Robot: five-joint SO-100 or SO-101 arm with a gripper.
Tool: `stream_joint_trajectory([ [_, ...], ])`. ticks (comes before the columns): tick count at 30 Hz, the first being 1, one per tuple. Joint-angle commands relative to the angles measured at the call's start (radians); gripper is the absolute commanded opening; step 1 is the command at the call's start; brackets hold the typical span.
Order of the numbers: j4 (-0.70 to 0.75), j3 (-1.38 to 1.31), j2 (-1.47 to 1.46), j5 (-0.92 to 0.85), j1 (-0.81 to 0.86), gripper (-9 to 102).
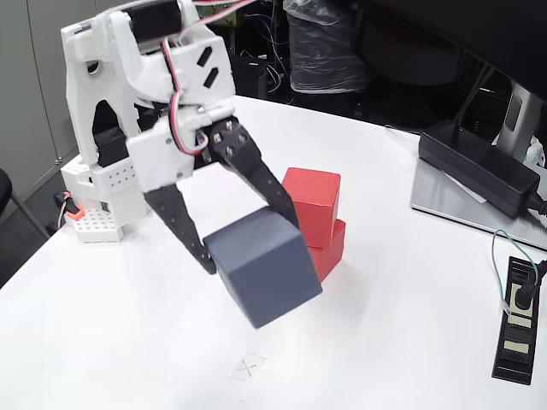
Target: Stack the three blocks in an ordered color.
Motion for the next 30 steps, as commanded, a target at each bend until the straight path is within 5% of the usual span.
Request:
stream_joint_trajectory([
  [1, 0.011, -0.032, 0.127, -0.003, -0.054, 10],
  [20, 0.087, 0.144, 0.667, -0.009, -0.376, 9],
  [30, -0.253, 0.647, 1.057, -0.012, -0.422, 10],
])
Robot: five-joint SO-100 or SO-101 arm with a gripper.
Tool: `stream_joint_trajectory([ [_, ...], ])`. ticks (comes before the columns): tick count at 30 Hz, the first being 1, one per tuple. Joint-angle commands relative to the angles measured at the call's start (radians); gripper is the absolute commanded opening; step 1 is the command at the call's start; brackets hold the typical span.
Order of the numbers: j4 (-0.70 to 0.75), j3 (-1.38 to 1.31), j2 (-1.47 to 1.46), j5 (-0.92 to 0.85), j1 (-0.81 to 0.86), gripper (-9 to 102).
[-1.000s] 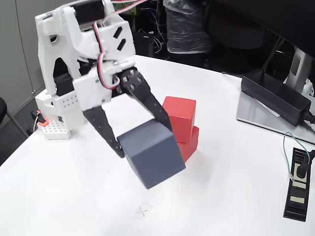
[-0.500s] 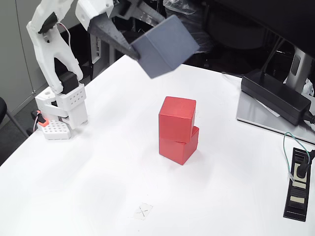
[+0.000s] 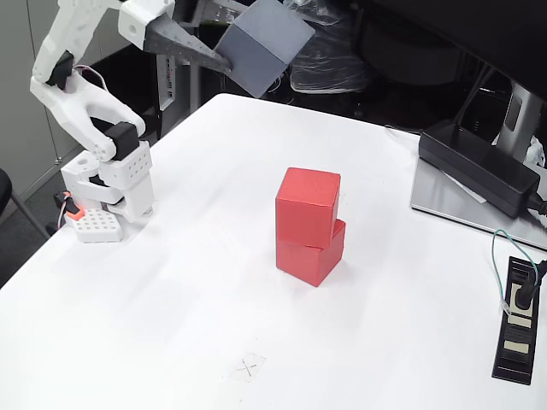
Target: Stack the three blocks in an ordered color.
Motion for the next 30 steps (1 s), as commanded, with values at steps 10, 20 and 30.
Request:
stream_joint_trajectory([
  [10, -0.488, 0.637, 0.333, -0.143, 0.0, 9],
  [20, -0.894, 0.994, 0.417, -0.156, 0.0, 10],
  [30, -1.118, 1.124, 0.41, -0.244, -0.002, 10],
])
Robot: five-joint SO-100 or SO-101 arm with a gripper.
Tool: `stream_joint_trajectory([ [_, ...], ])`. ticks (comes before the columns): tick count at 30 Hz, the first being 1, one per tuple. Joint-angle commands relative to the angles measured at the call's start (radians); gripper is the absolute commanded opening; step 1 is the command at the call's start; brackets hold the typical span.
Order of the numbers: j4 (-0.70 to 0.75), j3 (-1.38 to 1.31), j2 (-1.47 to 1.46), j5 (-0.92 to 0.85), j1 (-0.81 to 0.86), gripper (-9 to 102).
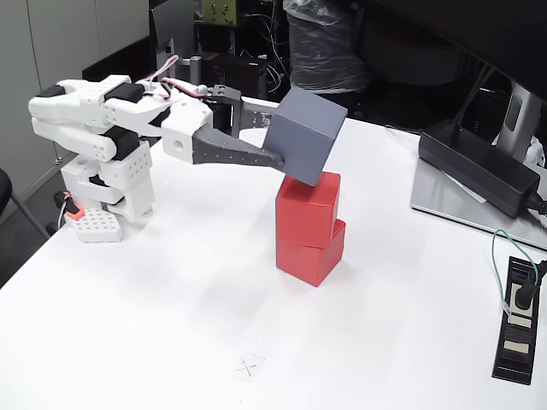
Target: Stack the three blocks in an ordered color.
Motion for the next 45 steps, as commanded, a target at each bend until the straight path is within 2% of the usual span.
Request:
stream_joint_trajectory([
  [1, -0.031, -0.006, 0.006, -0.014, -0.002, 10],
  [17, -0.026, -0.006, 0.003, -0.02, -0.014, 10],
  [23, 0.037, -0.006, 0.003, -0.051, -0.012, 10],
  [27, 0.094, -0.006, 0.003, -0.109, -0.003, 15],
  [34, 0.098, -0.006, 0.003, -0.114, -0.002, 30],
  [45, 0.103, -0.006, 0.003, -0.114, -0.003, 31],
])
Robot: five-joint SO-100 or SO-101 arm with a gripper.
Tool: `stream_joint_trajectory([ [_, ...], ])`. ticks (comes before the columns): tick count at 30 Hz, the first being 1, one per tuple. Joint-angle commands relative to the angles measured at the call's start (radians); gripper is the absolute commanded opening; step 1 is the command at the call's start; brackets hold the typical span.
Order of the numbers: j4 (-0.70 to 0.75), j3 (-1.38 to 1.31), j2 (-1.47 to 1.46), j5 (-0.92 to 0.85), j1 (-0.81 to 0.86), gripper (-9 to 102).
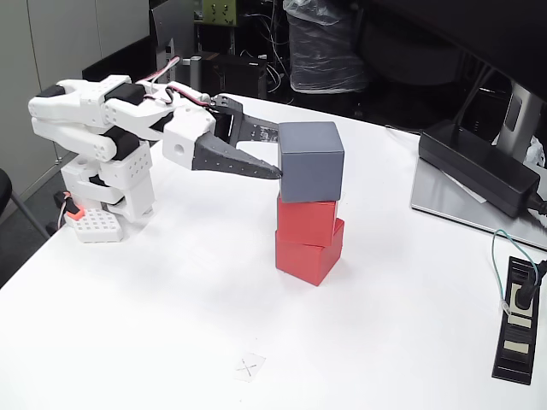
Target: Stack the three blocks in an ordered color.
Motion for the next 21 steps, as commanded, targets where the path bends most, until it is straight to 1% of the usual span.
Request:
stream_joint_trajectory([
  [1, 0.002, -0.006, 0.005, -0.009, 0.0, 31],
  [7, 0.0, -0.017, 0.015, -0.009, 0.005, 30],
  [13, -0.002, -0.055, 0.018, -0.009, 0.087, 30],
  [21, 0.009, -0.16, 0.02, -0.006, 0.089, 30],
])
